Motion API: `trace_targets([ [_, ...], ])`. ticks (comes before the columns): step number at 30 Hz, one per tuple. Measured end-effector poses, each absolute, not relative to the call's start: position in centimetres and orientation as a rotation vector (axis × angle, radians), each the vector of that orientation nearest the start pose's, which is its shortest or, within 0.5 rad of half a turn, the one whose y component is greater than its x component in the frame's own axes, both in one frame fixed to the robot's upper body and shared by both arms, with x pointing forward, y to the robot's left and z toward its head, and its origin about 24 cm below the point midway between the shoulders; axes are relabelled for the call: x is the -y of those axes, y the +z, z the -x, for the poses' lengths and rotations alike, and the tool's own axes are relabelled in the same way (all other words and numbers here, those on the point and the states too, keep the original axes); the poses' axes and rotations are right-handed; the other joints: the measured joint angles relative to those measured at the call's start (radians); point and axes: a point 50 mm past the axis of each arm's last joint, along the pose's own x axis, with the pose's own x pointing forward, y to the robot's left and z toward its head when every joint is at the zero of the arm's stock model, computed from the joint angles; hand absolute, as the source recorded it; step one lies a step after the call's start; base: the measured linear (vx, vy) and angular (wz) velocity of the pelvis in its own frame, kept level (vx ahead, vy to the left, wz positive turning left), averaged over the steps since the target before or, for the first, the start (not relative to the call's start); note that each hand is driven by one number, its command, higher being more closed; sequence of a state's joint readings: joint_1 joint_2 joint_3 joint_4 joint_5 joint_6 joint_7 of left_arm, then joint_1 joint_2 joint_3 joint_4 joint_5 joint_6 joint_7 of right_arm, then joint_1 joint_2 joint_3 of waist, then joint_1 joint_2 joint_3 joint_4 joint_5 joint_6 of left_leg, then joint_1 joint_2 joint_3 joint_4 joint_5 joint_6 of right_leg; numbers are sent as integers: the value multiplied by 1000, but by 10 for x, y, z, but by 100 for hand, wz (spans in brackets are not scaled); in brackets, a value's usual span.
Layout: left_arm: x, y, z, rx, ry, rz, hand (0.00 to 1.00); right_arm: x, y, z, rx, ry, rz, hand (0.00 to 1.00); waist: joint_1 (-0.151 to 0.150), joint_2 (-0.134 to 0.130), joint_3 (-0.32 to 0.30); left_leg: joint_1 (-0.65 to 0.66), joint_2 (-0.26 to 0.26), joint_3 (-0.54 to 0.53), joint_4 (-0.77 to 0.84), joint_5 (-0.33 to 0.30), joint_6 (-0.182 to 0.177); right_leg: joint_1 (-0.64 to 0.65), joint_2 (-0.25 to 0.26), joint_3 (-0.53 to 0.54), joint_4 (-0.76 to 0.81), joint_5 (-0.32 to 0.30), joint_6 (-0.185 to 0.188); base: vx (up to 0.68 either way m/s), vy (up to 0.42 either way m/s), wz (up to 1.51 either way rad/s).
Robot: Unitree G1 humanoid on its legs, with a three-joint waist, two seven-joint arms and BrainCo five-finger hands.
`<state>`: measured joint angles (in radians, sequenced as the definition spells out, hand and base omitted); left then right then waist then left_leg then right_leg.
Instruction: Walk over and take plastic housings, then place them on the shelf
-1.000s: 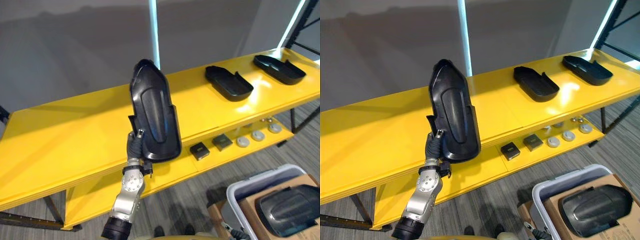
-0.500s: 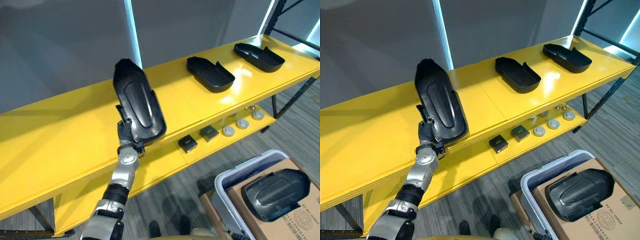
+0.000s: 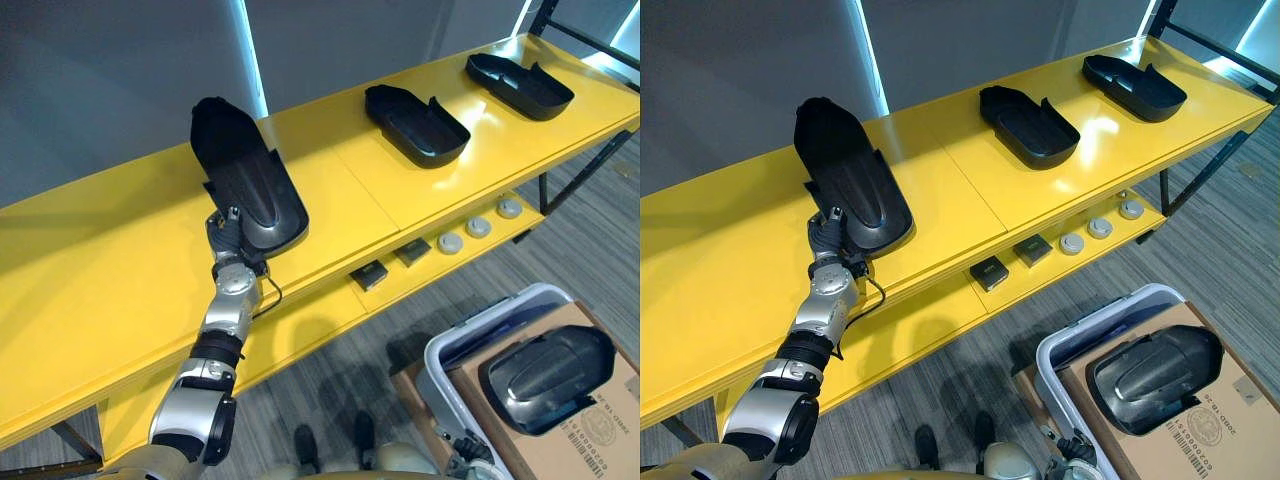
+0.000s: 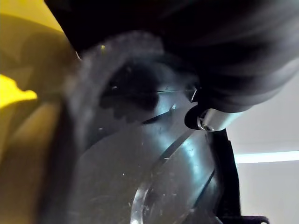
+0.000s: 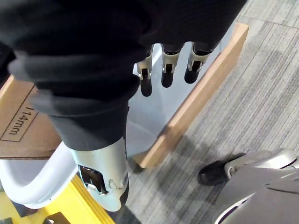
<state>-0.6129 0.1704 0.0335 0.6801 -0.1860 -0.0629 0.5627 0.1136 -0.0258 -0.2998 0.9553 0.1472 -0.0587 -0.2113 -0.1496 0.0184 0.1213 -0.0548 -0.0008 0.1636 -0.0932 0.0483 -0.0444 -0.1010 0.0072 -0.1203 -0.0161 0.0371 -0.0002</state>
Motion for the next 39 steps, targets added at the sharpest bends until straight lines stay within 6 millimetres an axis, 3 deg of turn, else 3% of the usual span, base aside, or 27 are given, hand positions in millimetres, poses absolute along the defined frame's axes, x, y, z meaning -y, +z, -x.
trace_targets([
  [16,-198,89,-353,28,706,83,0,213,-152,-96,-988,-600,-140,0,0,-12,11,-2,-1,-1,0,8,11,1,-2,-9,0,4,-5,12,5,1],
  [33,-192,96,-355,69,596,72,0,213,-152,-96,-986,-598,-141,0,2,-11,11,1,-1,-11,0,9,11,8,-2,-15,-2,4,-5,0,0,0],
  [36,-182,116,-347,190,549,34,0,213,-153,-95,-988,-602,-143,0,2,-9,12,0,-3,-17,0,11,13,9,-3,-18,-2,4,-5,0,0,1],
  [39,-154,153,-330,413,464,-30,0,217,-154,-89,-1001,-623,-145,0,20,-2,16,-3,-5,-29,0,11,13,9,-5,-25,-2,1,-4,9,19,9],
])
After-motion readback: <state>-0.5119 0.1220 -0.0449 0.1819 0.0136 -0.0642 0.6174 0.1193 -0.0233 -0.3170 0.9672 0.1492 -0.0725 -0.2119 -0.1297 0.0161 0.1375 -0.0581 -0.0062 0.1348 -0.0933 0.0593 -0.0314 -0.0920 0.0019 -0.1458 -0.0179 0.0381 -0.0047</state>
